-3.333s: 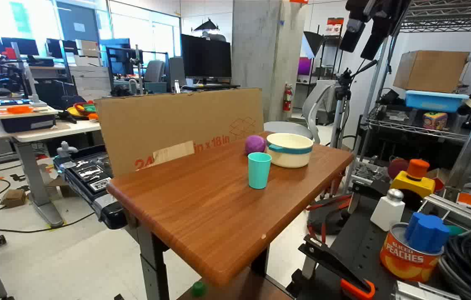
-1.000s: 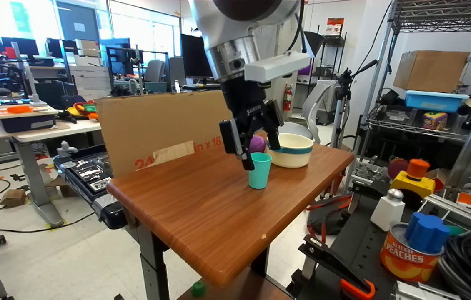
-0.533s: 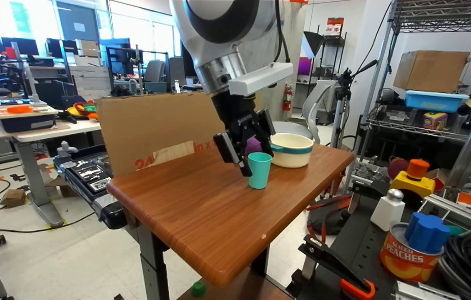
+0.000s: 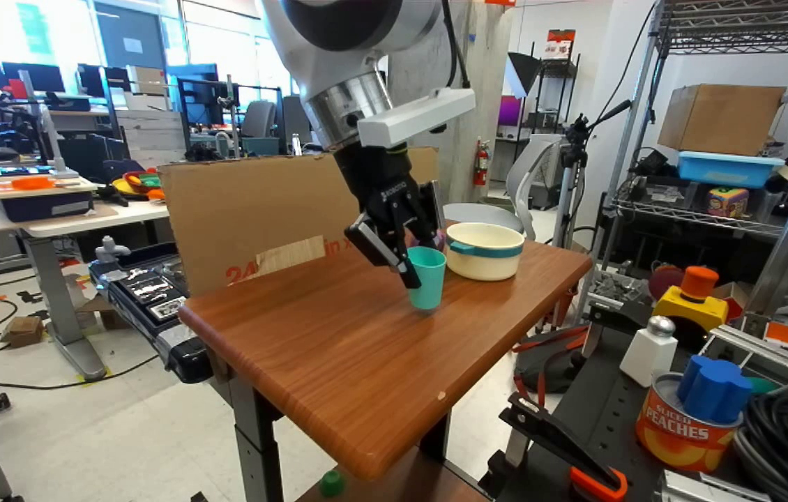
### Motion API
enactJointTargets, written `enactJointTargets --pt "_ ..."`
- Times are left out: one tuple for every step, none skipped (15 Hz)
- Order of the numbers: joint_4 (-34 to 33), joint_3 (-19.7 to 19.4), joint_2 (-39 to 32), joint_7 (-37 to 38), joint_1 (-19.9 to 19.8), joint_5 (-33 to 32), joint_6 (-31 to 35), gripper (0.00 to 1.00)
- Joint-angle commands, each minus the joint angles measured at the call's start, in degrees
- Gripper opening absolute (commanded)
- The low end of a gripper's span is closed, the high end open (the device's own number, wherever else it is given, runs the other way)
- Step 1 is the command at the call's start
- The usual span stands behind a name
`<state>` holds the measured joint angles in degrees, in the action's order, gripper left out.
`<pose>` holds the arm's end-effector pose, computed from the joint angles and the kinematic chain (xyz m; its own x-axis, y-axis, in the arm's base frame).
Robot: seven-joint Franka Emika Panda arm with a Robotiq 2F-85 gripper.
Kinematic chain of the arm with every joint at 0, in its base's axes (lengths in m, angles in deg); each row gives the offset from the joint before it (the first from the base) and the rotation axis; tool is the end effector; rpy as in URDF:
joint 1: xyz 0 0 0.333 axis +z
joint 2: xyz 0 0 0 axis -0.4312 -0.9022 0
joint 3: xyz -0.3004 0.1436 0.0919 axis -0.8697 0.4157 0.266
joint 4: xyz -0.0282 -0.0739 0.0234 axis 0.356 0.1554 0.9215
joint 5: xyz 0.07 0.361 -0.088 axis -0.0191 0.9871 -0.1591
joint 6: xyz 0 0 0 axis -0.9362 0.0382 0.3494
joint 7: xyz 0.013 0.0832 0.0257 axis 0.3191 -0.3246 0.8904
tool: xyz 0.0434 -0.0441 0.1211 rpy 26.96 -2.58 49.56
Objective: Move the cup backwards
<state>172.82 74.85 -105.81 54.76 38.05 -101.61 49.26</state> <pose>0.5723 0.1263 0.2143 0.9319 -0.0406 -0.3604 0.0619 -0.9613 0.2683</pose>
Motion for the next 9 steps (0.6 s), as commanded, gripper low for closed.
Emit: enactJointTargets --pt "-0.9 0.8 4.4 -0.1 0.4 1.7 -1.1 0.18" --pt "-1.8 1.2 5.2 -0.5 0.4 2.0 -1.0 0.18" --pt "-3.4 1.8 5.6 -1.5 0.2 2.7 -1.7 0.18" --pt "-5.5 2.3 5.6 -2.1 0.3 3.1 -2.5 0.18" --pt "-7.3 2.7 5.4 -2.6 0.3 3.4 -3.1 0.18" --pt "-9.8 2.9 4.8 -2.9 0.4 3.8 -3.9 0.18" --pt "-12.6 3.0 3.7 -2.9 0.6 3.9 -5.1 0.18" --pt "-15.1 3.1 2.7 -3.1 0.6 3.9 -6.5 0.18" --pt "-17.9 3.1 1.4 -3.3 0.6 4.2 -8.3 0.18"
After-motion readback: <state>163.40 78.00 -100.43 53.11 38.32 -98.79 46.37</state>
